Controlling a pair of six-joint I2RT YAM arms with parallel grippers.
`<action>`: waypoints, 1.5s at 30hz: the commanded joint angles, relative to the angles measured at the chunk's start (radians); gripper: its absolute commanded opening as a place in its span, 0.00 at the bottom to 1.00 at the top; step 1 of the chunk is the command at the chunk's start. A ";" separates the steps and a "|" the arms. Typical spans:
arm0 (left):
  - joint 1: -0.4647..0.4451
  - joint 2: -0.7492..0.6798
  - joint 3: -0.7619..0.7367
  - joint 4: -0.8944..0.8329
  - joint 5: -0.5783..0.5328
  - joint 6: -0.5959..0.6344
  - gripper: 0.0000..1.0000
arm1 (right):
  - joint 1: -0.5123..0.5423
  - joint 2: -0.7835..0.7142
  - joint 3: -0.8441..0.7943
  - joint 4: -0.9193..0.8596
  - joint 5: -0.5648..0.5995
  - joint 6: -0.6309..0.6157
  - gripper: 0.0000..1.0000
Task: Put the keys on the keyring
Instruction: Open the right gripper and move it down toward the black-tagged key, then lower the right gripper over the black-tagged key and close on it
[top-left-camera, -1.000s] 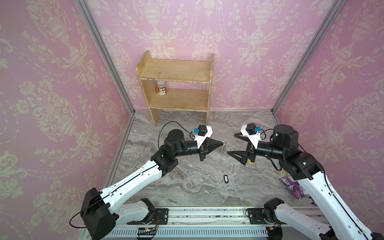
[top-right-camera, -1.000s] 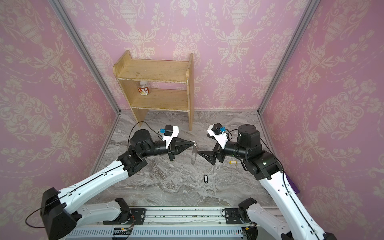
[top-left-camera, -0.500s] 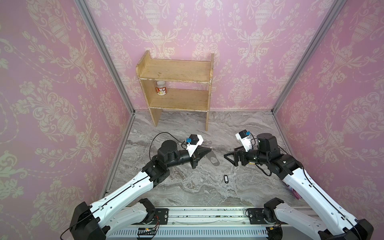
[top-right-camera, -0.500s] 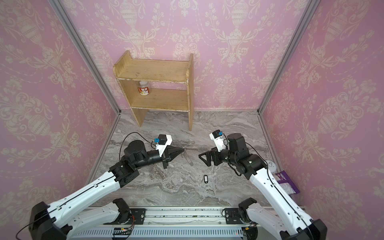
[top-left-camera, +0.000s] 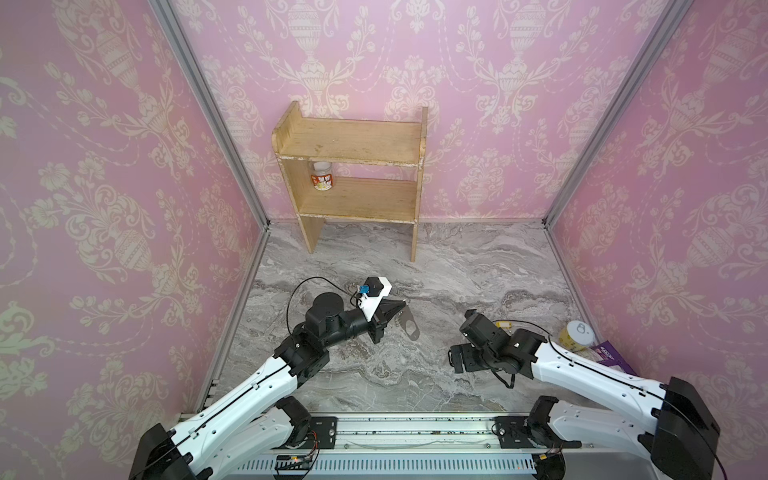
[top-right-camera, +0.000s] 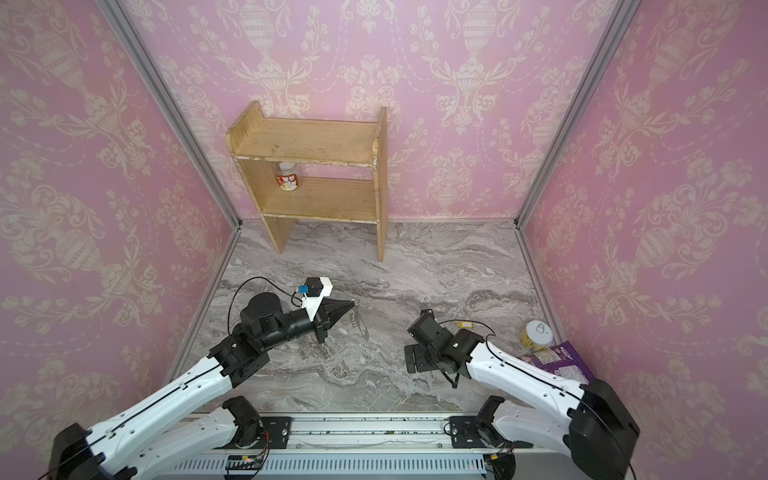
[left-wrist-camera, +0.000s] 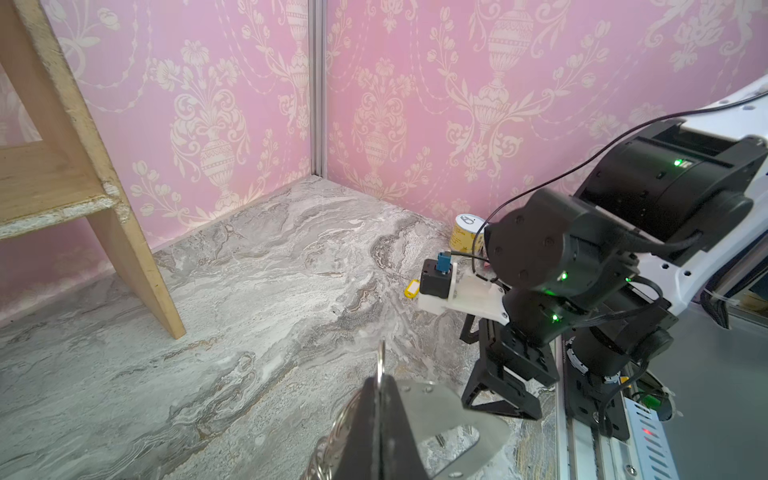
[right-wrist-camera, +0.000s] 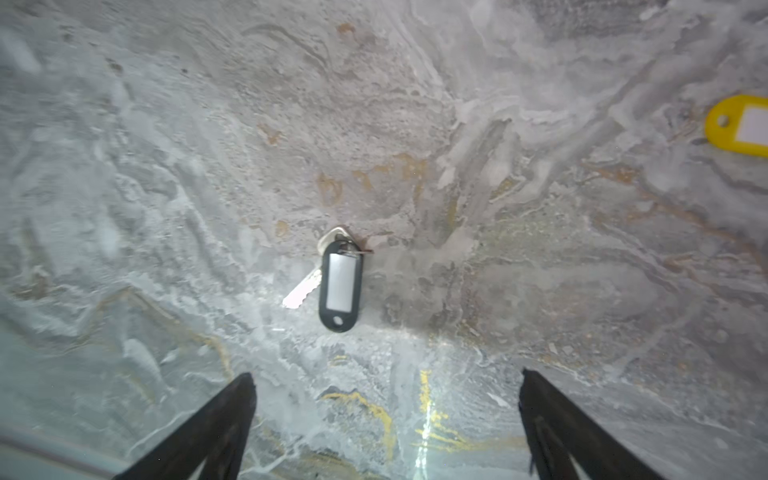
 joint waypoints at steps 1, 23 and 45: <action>0.008 -0.015 -0.021 0.025 -0.030 -0.026 0.00 | 0.038 0.124 0.064 -0.019 0.216 0.071 1.00; 0.010 0.019 0.023 0.011 -0.055 -0.026 0.00 | 0.023 0.299 0.076 -0.023 0.140 -0.003 1.00; 0.010 0.014 0.018 0.022 -0.055 -0.033 0.00 | -0.144 -0.060 -0.039 0.041 -0.015 -0.052 0.98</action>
